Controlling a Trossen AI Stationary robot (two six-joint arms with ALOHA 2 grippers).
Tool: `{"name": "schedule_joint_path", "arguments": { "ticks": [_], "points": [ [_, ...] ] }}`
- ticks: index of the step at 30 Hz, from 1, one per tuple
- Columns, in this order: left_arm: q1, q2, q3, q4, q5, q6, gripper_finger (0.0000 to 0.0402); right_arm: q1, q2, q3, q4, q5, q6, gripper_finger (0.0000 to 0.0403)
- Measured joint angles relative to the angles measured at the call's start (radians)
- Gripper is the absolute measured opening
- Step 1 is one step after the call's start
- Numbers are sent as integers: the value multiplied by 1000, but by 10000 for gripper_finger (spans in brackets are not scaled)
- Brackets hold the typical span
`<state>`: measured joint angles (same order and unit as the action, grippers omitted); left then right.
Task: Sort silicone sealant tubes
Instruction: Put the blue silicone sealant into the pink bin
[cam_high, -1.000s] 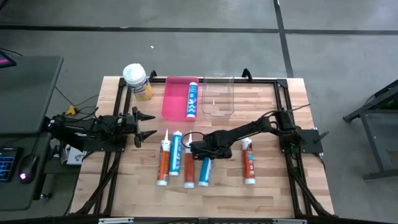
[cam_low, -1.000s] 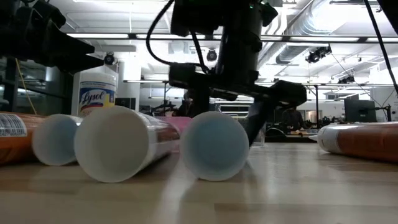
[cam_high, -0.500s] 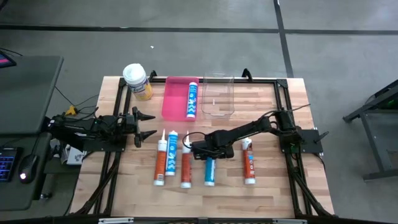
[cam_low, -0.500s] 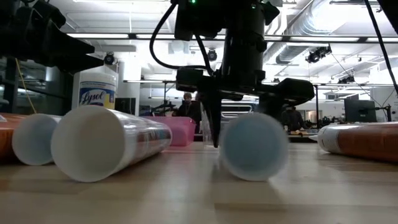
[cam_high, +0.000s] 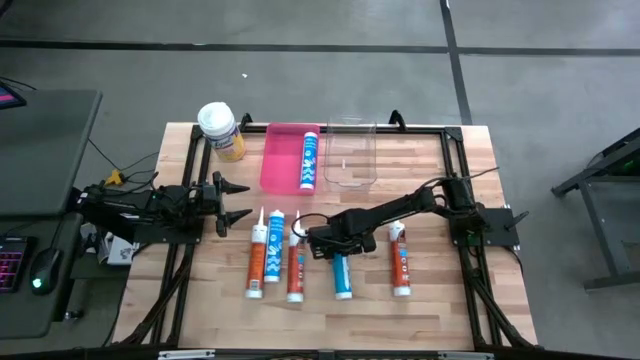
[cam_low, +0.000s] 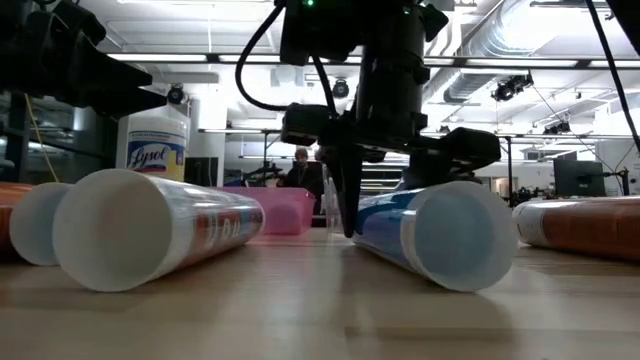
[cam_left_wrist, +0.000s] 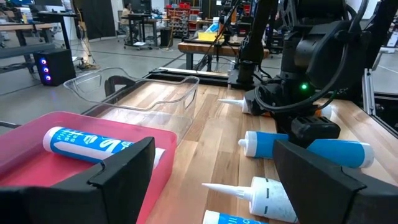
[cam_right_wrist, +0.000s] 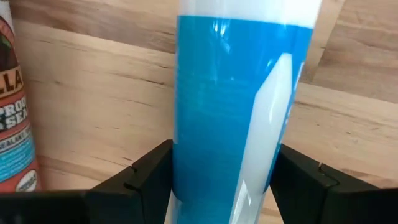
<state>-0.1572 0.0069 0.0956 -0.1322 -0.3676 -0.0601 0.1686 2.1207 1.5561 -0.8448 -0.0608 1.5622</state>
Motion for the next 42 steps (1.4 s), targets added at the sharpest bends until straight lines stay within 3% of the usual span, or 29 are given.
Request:
{"name": "schedule_joint_path", "arguments": {
  "ticks": [6, 23, 33, 42],
  "points": [
    [0, 0, 0, 0, 0, 0, 319, -14, -45, -3, -2, 36, -30, 218],
    [0, 0, 0, -1, 0, 0, 319, -60, -131, -1, 61, 8, -208, 218],
    [0, 0, 0, 0, 0, 0, 319, -217, -229, -1, 241, 21, -431, 216],
    [0, 0, 0, 0, 0, 0, 319, -391, -236, 0, 461, -106, -576, 216]
  ]
}}
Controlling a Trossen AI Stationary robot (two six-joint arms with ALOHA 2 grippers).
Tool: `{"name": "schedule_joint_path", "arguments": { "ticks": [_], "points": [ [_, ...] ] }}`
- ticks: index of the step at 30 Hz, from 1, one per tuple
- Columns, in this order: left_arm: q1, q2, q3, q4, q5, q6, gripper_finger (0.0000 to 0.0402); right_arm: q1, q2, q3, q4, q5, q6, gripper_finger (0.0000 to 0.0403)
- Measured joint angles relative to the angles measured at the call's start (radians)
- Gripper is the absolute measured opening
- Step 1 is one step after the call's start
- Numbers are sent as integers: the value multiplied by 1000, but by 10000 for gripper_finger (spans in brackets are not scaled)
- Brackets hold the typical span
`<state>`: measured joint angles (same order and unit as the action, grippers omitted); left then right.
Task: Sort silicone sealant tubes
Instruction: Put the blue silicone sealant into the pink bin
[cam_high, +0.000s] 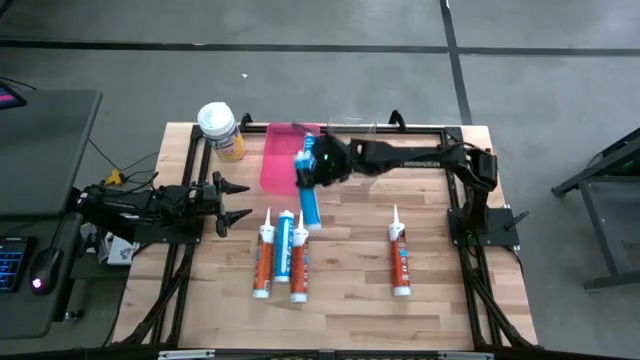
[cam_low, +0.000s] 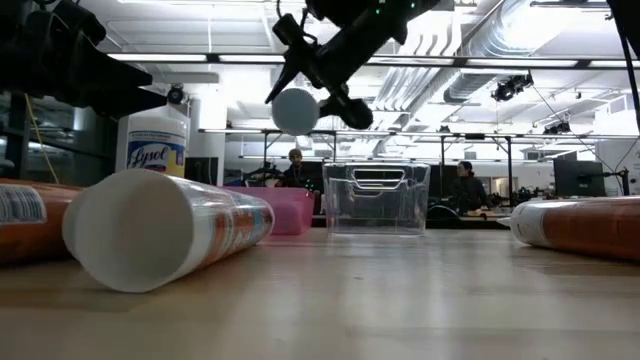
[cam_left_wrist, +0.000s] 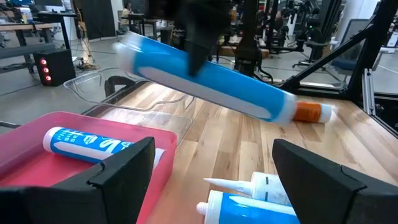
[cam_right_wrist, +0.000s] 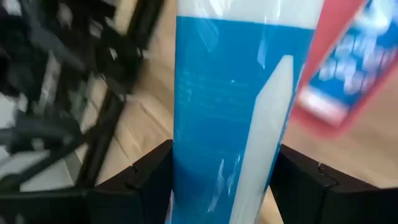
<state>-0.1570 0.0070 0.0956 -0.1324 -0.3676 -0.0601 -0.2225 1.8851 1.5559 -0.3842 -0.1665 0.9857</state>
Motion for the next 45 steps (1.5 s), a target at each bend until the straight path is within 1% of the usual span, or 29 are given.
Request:
{"name": "schedule_joint_path", "arguments": {
  "ticks": [3, 6, 10, 15, 20, 25, 28, 32, 38, 44, 45],
  "points": [
    [0, 0, 0, 0, 0, 0, 319, -52, 0, 6, 16, -12, -27, 216],
    [0, 0, 0, 0, 0, 0, 319, -92, 5, 54, 6, -27, -75, 216],
    [0, 0, 0, 0, 0, 0, 319, -136, 52, 188, -69, -32, -165, 216],
    [0, 0, 0, 0, 0, 0, 319, -192, 171, 390, -170, -32, -232, 216],
    [0, 0, 0, 0, 0, 0, 319, -228, 302, 549, -207, -24, -220, 216],
    [0, 0, 0, 0, 0, 0, 319, -237, 436, 681, -220, -26, -142, 216],
    [0, 0, 0, 1, 0, 0, 319, -238, 500, 737, -220, -25, -95, 216],
    [0, 0, 0, 0, 0, 0, 319, -241, 533, 753, -226, -8, -59, 216],
    [0, 0, 0, 0, 0, 0, 319, -242, 539, 751, -318, 54, -70, 216],
    [0, 0, 0, 0, 0, 0, 319, -243, 539, 751, -300, 63, -68, 216],
    [0, 0, 0, 0, 0, 0, 319, -243, 539, 751, -301, 71, -68, 222]
  ]
}}
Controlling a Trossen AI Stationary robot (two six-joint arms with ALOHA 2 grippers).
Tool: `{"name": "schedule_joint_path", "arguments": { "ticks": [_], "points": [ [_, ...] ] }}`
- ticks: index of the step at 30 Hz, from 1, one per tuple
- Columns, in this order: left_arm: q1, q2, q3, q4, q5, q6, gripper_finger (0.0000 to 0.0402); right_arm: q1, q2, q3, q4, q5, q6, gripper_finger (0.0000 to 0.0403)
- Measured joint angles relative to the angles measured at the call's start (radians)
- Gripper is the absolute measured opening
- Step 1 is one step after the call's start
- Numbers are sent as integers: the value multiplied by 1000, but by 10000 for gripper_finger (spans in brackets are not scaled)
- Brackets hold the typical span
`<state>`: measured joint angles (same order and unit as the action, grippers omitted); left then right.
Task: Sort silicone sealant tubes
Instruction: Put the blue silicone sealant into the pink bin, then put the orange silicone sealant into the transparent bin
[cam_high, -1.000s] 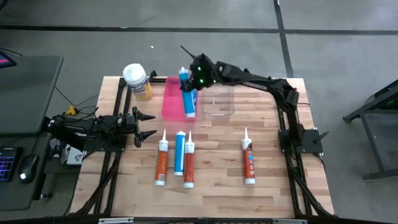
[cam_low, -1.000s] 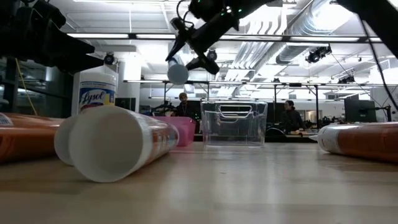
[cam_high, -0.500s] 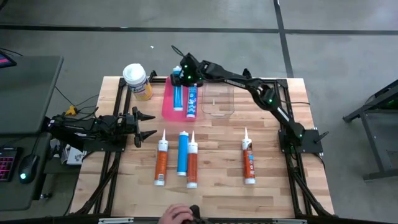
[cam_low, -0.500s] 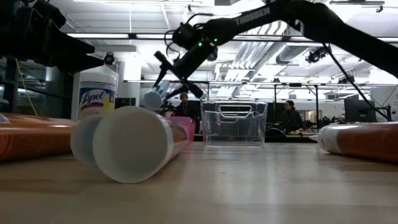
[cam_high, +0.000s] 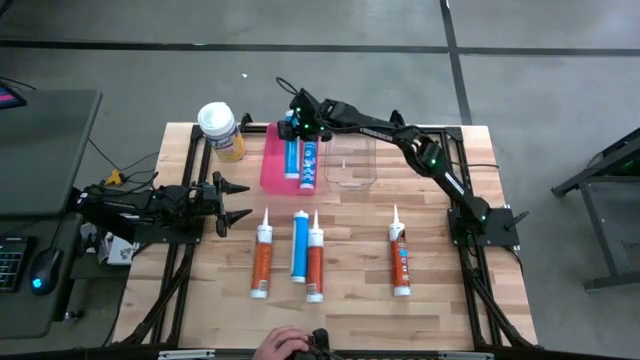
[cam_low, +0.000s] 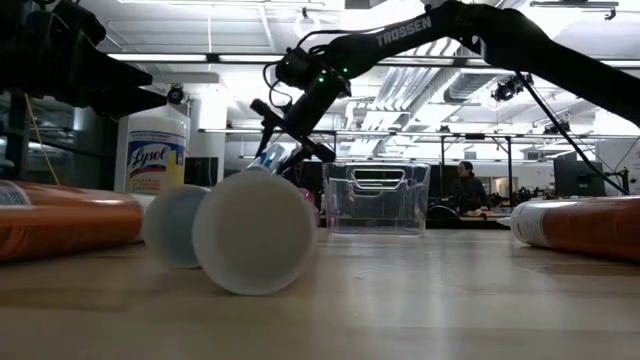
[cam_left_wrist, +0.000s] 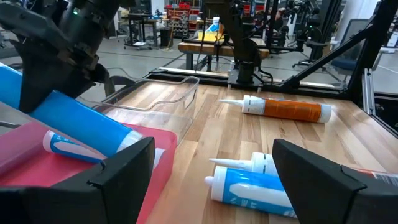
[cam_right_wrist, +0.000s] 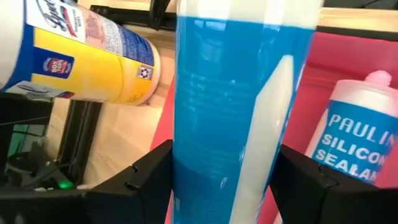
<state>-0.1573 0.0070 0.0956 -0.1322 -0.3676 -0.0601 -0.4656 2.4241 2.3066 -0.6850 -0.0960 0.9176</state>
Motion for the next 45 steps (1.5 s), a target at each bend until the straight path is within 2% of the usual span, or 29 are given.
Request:
{"name": "schedule_joint_path", "arguments": {
  "ticks": [4, 6, 23, 30, 34, 38, 41, 45],
  "points": [
    [0, 0, 0, 0, 0, 0, 319, 1, 0, 0, 0, 19, 3, 282],
    [0, 0, 0, 0, 0, 0, 319, 1, 0, 0, -1, 19, 2, 294],
    [0, 0, 0, 0, 0, 0, 319, 25, -40, 0, -11, 14, -25, 297],
    [0, 0, 0, 0, 0, 0, 319, 62, -114, 0, -72, 88, -99, 298],
    [0, 0, 0, 0, 0, 0, 319, 102, -179, 0, -160, 152, -164, 298],
    [0, 0, 0, 0, 0, 0, 319, 159, -256, 0, -328, 231, -208, 298],
    [0, 0, 0, 0, 0, 0, 319, 204, -309, 0, -517, 311, -189, 298],
    [0, 0, 0, 0, 0, 0, 319, 260, -382, 0, -825, 406, -74, 298]
  ]
}}
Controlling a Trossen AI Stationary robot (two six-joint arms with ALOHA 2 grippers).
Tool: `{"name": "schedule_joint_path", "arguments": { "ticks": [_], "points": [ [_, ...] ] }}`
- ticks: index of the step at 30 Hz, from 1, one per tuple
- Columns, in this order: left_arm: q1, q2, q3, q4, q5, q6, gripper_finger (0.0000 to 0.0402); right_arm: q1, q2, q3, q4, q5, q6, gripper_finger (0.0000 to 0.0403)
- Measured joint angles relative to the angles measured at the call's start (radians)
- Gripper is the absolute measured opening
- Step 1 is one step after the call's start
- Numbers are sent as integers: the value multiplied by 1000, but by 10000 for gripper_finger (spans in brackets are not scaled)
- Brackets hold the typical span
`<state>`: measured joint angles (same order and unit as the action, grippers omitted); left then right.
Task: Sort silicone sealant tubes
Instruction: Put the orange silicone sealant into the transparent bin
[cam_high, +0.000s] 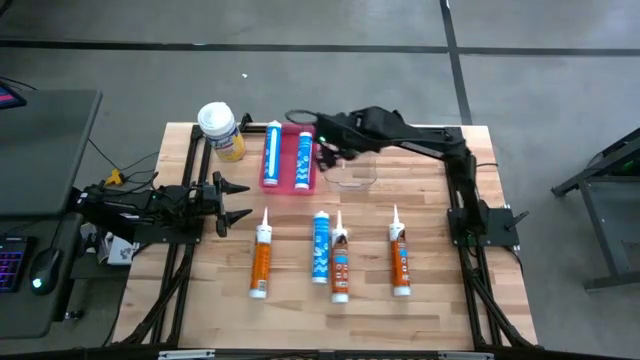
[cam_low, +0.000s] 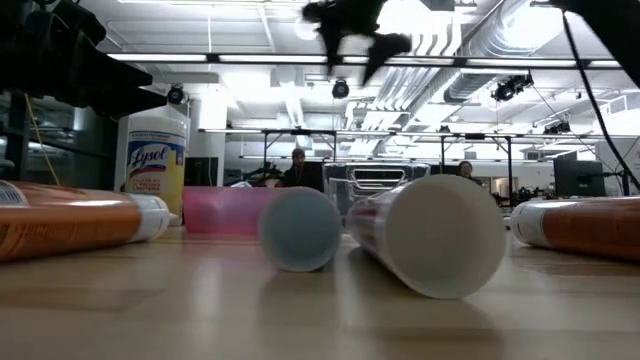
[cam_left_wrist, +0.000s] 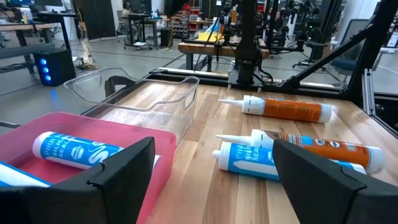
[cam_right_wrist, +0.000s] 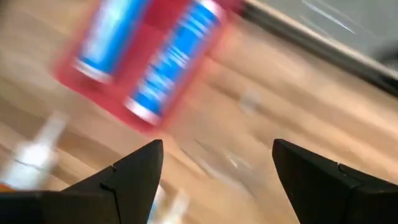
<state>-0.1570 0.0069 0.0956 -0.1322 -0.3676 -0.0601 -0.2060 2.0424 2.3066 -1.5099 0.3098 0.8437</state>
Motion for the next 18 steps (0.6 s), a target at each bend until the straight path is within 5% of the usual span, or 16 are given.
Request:
{"name": "schedule_joint_path", "arguments": {
  "ticks": [3, 18],
  "points": [
    [0, 0, 0, 0, 0, 0, 319, 45, -65, -58, -52, 5, 97, 298],
    [0, 4, 0, 0, 21, 0, 319, 274, -523, -978, 81, -343, 766, 298]
  ]
}}
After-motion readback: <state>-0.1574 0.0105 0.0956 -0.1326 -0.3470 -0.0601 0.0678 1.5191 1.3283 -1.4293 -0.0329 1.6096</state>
